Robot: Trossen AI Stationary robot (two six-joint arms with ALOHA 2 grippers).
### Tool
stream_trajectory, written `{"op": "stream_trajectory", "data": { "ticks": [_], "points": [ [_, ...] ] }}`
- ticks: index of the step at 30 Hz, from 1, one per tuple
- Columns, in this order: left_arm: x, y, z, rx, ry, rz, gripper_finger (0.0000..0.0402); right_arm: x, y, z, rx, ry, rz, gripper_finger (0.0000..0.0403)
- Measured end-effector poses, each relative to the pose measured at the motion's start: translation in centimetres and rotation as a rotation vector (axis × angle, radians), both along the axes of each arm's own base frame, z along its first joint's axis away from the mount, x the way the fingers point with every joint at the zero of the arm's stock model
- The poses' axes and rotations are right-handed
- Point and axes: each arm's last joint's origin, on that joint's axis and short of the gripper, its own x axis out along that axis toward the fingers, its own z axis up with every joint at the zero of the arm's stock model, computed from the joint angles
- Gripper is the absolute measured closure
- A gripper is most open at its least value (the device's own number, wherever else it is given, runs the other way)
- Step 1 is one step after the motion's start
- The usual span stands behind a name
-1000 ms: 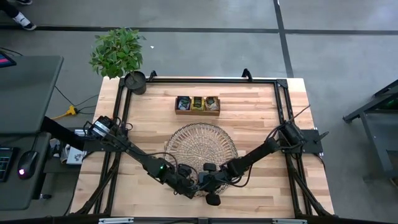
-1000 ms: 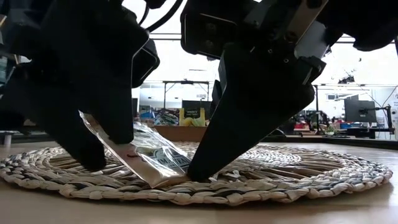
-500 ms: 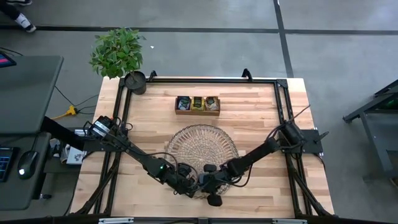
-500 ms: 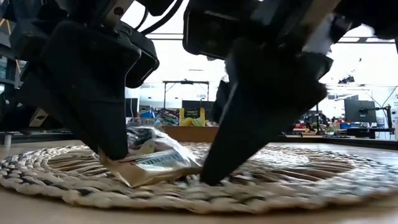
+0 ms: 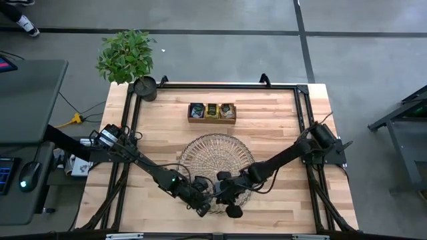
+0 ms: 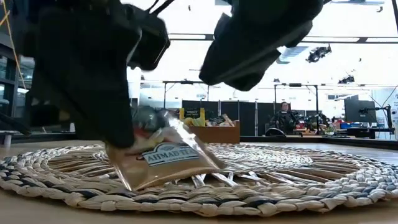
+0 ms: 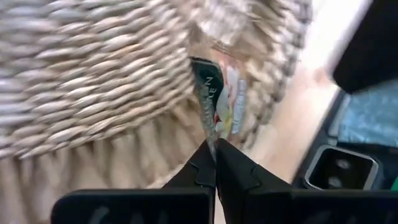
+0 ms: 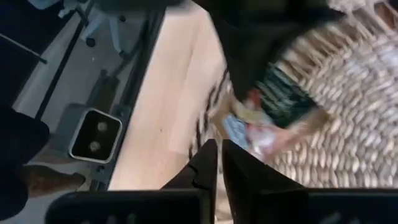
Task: Pick & Place Tea
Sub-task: Put the brown tea bag in the right section of the wooden organizer
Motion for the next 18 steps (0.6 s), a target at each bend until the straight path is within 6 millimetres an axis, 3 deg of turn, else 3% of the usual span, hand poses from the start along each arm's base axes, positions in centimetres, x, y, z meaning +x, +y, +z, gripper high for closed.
{"op": "stream_trajectory", "data": {
  "ticks": [9, 18],
  "points": [
    [0.6, -0.5, 1.6, 0.111, -0.027, -0.168, 0.0401, 0.4, -1.8, 0.2, 0.05, 0.052, 0.018, 0.0311],
    [0.7, -0.6, 2.3, 0.146, -0.011, -0.238, 0.0401, 0.4, -1.9, 0.2, 0.04, 0.051, 0.024, 0.0243]
  ]
}}
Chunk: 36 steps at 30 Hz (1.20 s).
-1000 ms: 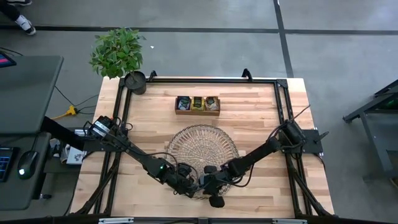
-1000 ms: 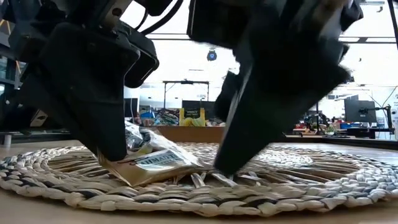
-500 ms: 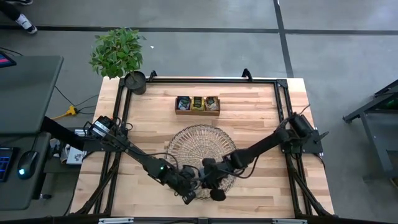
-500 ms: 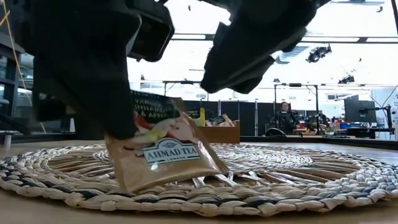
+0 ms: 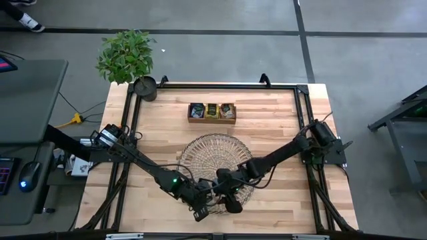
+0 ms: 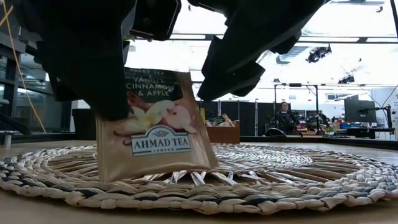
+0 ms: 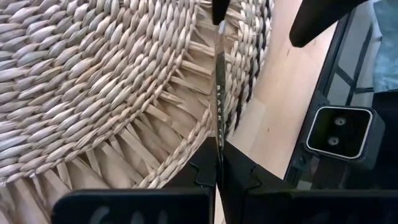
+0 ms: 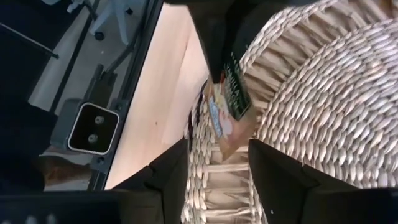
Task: Pick & Place Tea
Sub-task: Put the brown tea bag in the right section of the wooden organizer
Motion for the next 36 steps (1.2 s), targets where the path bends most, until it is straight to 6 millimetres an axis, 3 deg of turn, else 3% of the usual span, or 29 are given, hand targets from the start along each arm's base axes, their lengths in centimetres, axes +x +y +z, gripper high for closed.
{"op": "stream_trajectory", "data": {
  "ticks": [5, 14, 20, 26, 36],
  "points": [
    [0.09, -0.05, 0.27, 0.009, -0.002, -0.012, 0.0401, 0.29, -0.33, 0.17, 0.001, -0.024, -0.011, 0.0233],
    [0.27, -0.04, 0.45, 0.029, -0.03, 0.002, 0.0401, 0.69, -0.43, 0.51, -0.005, -0.08, -0.037, 0.0249],
    [0.28, -0.02, 0.45, 0.028, -0.031, 0.008, 0.0401, 0.7, -0.49, 0.48, -0.029, -0.089, -0.038, 0.0295],
    [0.28, -0.02, 0.45, 0.02, -0.026, 0.02, 0.0401, 0.68, -0.5, 0.47, -0.036, -0.09, -0.034, 0.0389],
    [0.29, 0.04, 0.42, 0.025, -0.027, 0.037, 0.04, 0.63, -0.45, 0.45, -0.064, -0.101, -0.015, 0.0401]
  ]
}}
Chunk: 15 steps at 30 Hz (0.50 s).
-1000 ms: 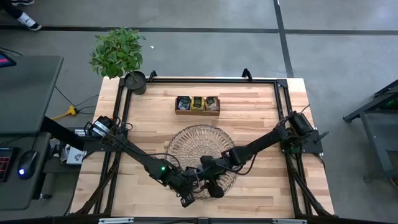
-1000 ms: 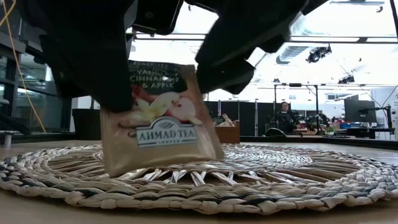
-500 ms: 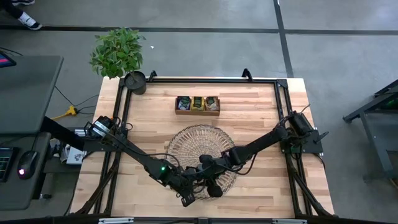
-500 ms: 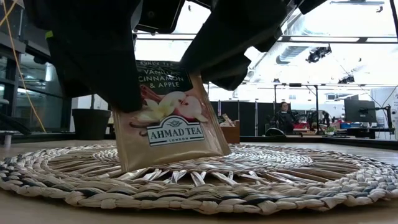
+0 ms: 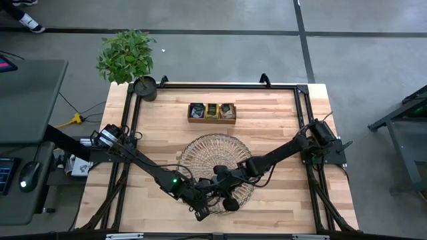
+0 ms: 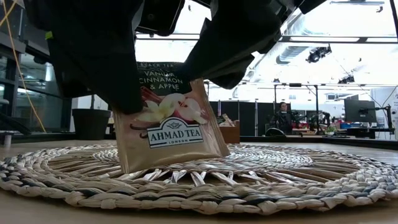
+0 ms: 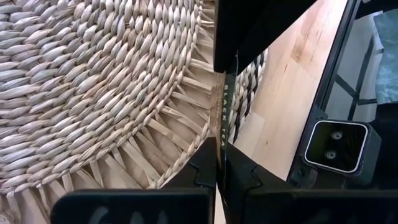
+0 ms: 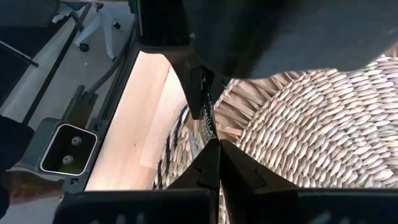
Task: Pick & Place Tea
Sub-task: Put the brown tea bag in the right section of the wooden organizer
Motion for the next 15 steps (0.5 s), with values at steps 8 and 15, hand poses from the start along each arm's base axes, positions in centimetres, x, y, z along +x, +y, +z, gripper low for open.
{"op": "stream_trajectory", "data": {
  "ticks": [8, 15],
  "points": [
    [-1.0, 0.0, 1.4, 0.095, -0.082, 0.105, 0.0372, -0.3, -0.2, -0.3, -0.029, 0.045, -0.012, 0.0402],
    [-5.5, 1.3, 1.8, 0.134, -0.216, 0.292, 0.0369, -0.7, -0.1, -0.7, -0.054, 0.092, -0.019, 0.0402]
  ]
}}
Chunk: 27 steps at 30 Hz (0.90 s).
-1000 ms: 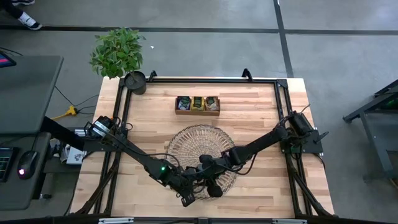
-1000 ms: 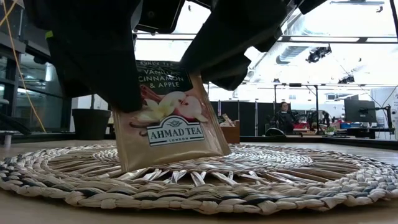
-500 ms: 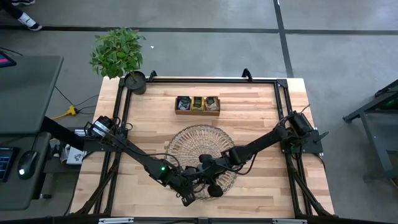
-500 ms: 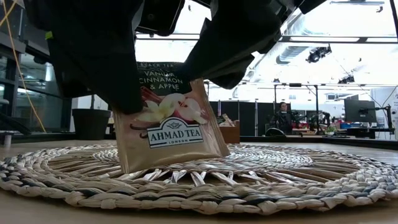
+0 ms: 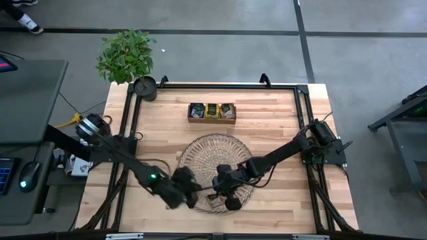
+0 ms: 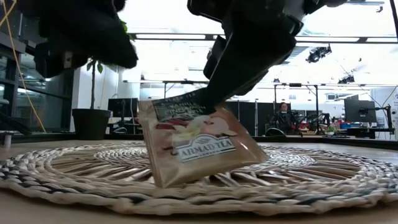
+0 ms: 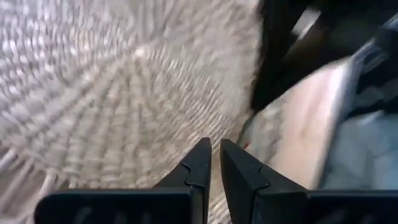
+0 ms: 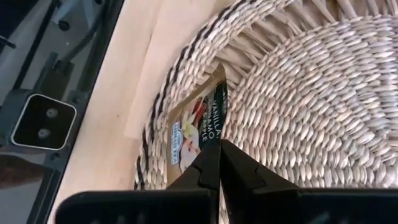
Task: Pick & Place Tea
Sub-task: Put the brown tea bag in the right section of the wooden organizer
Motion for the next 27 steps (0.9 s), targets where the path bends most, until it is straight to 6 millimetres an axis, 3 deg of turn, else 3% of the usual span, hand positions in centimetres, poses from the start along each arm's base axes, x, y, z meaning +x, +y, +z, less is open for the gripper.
{"op": "stream_trajectory", "data": {
  "ticks": [6, 11, 20, 24, 27],
  "points": [
    [-3.5, 2.6, -0.9, -0.105, -0.331, 0.06, 0.0369, -0.3, 0.2, 0.6, 0.01, -0.002, 0.001, 0.0403],
    [-4.2, 6.0, -2.0, -0.116, -0.458, 0.039, 0.0369, -1.1, -0.5, 3.5, -0.008, -0.051, -0.032, 0.0403],
    [-3.4, 15.3, -3.7, -0.152, -0.564, -0.102, 0.0369, -3.7, -5.9, 10.4, -0.089, -0.134, -0.186, 0.0403],
    [-5.3, 18.6, -4.2, -0.152, -0.665, -0.089, 0.0369, -5.2, -8.4, 11.9, -0.153, -0.095, -0.263, 0.0403],
    [-7.5, 19.9, -4.1, -0.134, -0.743, -0.05, 0.0369, -5.7, -10.0, 12.4, -0.152, -0.076, -0.299, 0.0403]
  ]
}}
